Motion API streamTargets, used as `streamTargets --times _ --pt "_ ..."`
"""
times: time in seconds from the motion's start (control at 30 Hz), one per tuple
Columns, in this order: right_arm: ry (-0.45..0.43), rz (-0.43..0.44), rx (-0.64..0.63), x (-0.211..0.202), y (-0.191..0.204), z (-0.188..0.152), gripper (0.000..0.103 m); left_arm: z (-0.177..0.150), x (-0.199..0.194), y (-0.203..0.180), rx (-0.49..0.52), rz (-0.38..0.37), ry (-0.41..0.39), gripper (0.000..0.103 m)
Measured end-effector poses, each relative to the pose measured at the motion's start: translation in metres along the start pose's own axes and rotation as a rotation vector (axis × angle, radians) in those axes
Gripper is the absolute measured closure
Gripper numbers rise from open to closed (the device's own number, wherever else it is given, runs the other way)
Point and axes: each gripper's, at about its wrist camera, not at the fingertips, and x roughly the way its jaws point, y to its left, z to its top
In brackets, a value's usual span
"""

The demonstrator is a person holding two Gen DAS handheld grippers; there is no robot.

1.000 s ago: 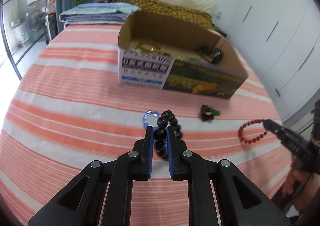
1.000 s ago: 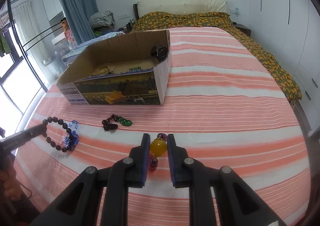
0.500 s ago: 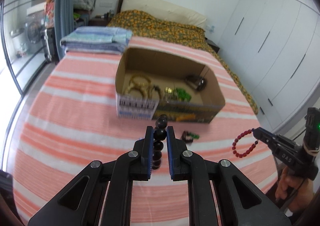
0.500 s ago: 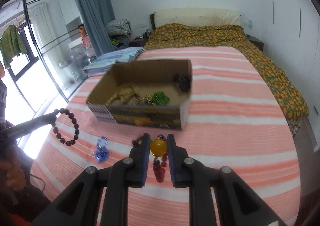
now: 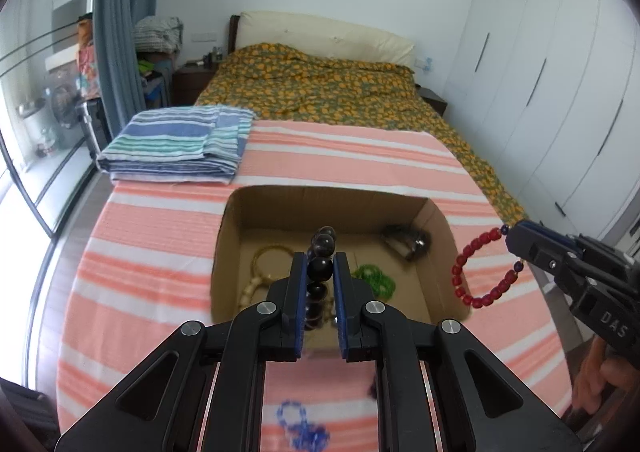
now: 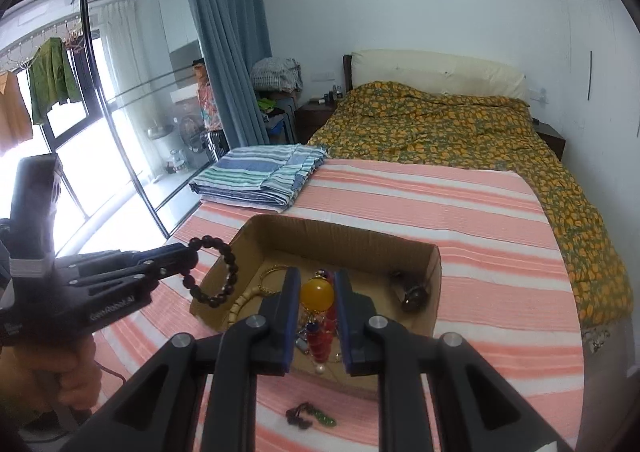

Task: Organize jewelry
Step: 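Carry both bracelets into the cardboard box and open both tools, then withdraw both tools from the box back over the bed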

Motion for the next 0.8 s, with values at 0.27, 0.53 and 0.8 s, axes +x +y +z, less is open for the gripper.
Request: streamTargets --times 0.27,0.53,0.8 --pt "0.076 -0.004 0.042 0.053 -0.015 -0.004 0.085 0.003 0.048 -0.002 0.001 0.040 0.056 0.092" --pt "0.067 -0.041 0.078 0.055 -0.022 -0.015 0.041 -0.018 0.070 0.004 -0.009 0.089 0.134 0.035" --pt "0.056 -0.107 0.095 0.034 -0.023 -0.041 0.031 -0.044 0.041 0.006 -0.004 0.175 0.081 0.002"
